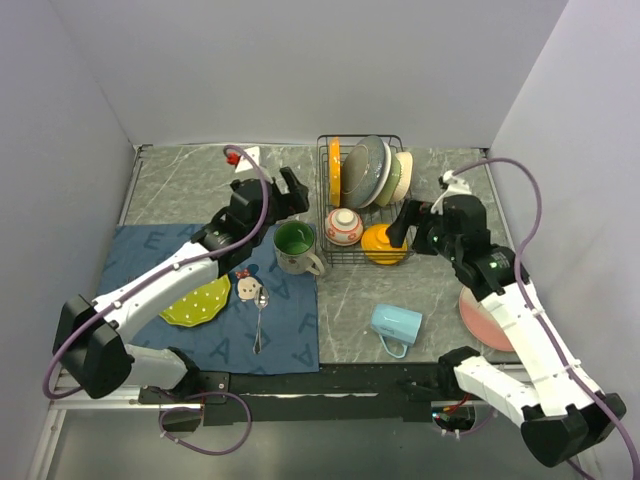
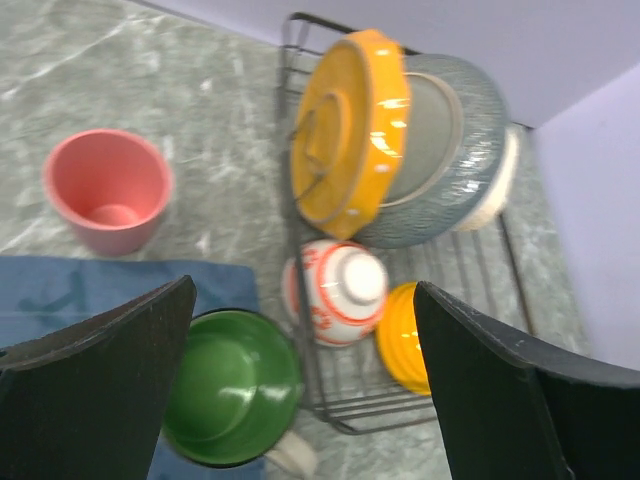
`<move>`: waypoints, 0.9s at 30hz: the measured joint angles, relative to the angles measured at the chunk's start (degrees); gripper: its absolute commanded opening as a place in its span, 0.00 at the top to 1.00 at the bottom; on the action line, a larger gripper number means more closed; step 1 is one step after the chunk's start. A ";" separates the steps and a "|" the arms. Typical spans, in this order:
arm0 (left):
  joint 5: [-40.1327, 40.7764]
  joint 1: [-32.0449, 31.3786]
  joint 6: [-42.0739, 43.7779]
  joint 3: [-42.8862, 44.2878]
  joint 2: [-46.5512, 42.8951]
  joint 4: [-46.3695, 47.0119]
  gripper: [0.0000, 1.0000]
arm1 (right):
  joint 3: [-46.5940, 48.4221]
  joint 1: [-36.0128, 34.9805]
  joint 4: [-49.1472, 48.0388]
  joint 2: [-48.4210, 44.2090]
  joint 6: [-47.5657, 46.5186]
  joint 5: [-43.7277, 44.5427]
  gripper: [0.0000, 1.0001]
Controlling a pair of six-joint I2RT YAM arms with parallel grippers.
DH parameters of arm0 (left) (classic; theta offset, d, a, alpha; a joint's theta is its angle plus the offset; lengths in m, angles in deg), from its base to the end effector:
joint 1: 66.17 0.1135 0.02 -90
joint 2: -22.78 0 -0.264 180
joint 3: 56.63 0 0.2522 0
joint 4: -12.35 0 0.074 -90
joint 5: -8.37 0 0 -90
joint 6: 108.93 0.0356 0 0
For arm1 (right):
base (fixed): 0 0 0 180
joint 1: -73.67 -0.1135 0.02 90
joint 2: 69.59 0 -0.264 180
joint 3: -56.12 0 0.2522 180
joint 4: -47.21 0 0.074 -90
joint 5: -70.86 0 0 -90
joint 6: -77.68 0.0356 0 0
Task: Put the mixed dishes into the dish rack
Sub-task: Place the bowl upside down on the dish rack, then grab a cup with the left arm
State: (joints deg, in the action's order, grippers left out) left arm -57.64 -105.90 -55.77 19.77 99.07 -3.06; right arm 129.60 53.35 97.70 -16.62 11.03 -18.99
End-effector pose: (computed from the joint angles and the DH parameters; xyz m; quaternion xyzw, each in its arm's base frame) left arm 0.2495 -0.1885 0.3424 -0.1064 0.7805 -0.2380 0.5682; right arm 0.1802 0.0666 0.3579 0.0235 0.8656 0.1850 0.4647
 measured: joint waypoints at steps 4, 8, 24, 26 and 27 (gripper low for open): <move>0.85 2.71 -0.48 -3.08 -0.79 -0.11 0.03 | -4.81 -1.90 -0.26 0.33 1.33 -1.95 0.01; 0.74 6.60 -2.78 -5.64 -0.81 -0.44 0.03 | -5.86 -5.01 -0.07 1.66 2.25 -2.05 0.01; -2.80 19.65 -8.41 3.30 18.18 -3.93 0.14 | -5.68 -6.45 -1.55 5.22 4.37 -0.17 0.01; -3.28 20.13 -8.44 5.05 20.92 -4.07 0.20 | -5.68 -6.45 -1.99 5.22 4.48 -0.17 0.01; -3.58 20.31 -8.46 5.79 22.05 -4.04 0.23 | -5.68 -6.45 -2.19 5.22 4.48 -0.17 0.01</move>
State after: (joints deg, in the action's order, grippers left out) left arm -61.23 -85.59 -64.23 25.56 121.12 -7.10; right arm 123.92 46.90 95.51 -11.39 15.51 -19.17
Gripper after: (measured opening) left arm 0.857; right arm 0.989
